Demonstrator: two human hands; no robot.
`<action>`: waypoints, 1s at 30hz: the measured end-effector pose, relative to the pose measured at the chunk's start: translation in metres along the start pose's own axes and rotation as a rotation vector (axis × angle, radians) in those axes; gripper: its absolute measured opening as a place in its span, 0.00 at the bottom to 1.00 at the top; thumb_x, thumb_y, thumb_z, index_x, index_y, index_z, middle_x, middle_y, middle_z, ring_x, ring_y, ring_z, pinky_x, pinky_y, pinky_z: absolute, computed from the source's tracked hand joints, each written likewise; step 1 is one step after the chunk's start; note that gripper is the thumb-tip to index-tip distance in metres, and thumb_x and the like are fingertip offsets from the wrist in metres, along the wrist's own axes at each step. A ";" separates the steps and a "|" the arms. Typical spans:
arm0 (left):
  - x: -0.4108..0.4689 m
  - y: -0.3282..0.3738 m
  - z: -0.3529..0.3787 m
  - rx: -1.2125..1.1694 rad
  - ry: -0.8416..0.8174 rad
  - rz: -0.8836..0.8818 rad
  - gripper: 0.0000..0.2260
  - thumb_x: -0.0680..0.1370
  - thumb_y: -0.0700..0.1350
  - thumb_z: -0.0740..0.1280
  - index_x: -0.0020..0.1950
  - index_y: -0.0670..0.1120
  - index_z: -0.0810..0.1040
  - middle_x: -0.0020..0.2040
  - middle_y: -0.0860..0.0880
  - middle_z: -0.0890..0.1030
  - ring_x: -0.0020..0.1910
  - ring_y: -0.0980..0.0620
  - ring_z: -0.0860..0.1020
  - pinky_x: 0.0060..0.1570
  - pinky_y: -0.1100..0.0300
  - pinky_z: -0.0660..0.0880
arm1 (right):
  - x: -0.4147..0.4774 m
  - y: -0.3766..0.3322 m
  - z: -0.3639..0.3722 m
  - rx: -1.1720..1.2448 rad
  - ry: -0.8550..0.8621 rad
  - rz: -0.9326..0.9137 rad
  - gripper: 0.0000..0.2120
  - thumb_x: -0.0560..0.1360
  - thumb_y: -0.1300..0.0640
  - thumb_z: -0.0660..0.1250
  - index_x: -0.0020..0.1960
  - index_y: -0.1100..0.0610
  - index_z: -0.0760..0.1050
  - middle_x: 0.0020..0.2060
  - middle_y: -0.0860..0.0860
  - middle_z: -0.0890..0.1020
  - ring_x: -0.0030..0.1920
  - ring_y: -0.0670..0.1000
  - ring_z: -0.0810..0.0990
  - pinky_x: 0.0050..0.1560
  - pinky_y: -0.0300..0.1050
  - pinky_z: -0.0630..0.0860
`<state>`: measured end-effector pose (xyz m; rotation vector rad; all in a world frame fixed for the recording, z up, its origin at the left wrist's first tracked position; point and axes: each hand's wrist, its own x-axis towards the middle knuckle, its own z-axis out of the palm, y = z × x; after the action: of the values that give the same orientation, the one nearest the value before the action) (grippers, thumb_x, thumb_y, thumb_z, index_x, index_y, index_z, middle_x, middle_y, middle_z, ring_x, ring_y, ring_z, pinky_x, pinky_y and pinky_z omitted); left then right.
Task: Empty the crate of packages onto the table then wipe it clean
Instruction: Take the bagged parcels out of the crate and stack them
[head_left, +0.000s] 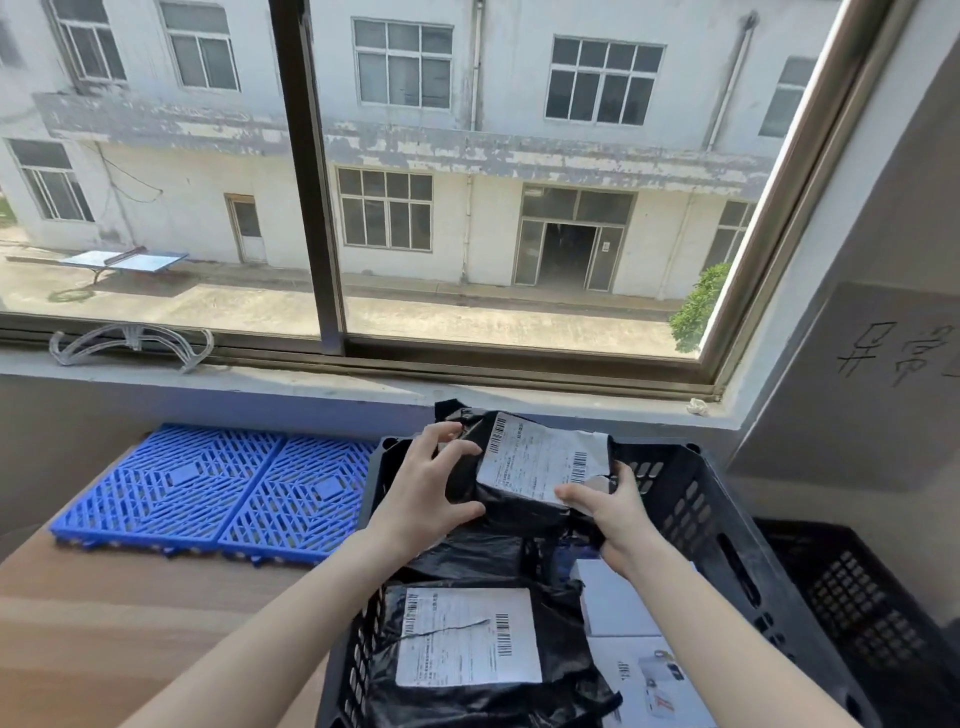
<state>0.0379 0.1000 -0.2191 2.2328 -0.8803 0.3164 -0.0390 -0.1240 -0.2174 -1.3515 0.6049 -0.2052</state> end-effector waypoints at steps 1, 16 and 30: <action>0.001 -0.001 -0.005 0.006 0.015 0.012 0.26 0.68 0.48 0.78 0.64 0.51 0.75 0.70 0.51 0.66 0.71 0.53 0.63 0.67 0.63 0.58 | -0.004 -0.005 0.004 0.001 0.012 -0.026 0.41 0.66 0.70 0.75 0.72 0.55 0.59 0.55 0.59 0.79 0.46 0.55 0.84 0.59 0.59 0.76; -0.073 -0.129 -0.161 0.139 0.178 -0.092 0.28 0.74 0.57 0.71 0.71 0.54 0.67 0.54 0.50 0.65 0.52 0.50 0.70 0.49 0.57 0.75 | -0.059 0.011 0.217 0.200 0.118 -0.121 0.49 0.63 0.69 0.76 0.70 0.36 0.54 0.62 0.60 0.75 0.56 0.56 0.80 0.64 0.55 0.69; -0.117 -0.253 -0.240 0.083 -0.102 -0.400 0.28 0.79 0.62 0.62 0.77 0.60 0.56 0.52 0.47 0.73 0.48 0.49 0.74 0.44 0.58 0.70 | -0.063 0.071 0.405 0.199 0.099 -0.086 0.46 0.66 0.71 0.73 0.75 0.50 0.54 0.64 0.53 0.72 0.62 0.56 0.74 0.68 0.55 0.68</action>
<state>0.1291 0.4565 -0.2315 2.4546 -0.4582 0.0527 0.1048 0.2665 -0.2295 -1.1802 0.5933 -0.3942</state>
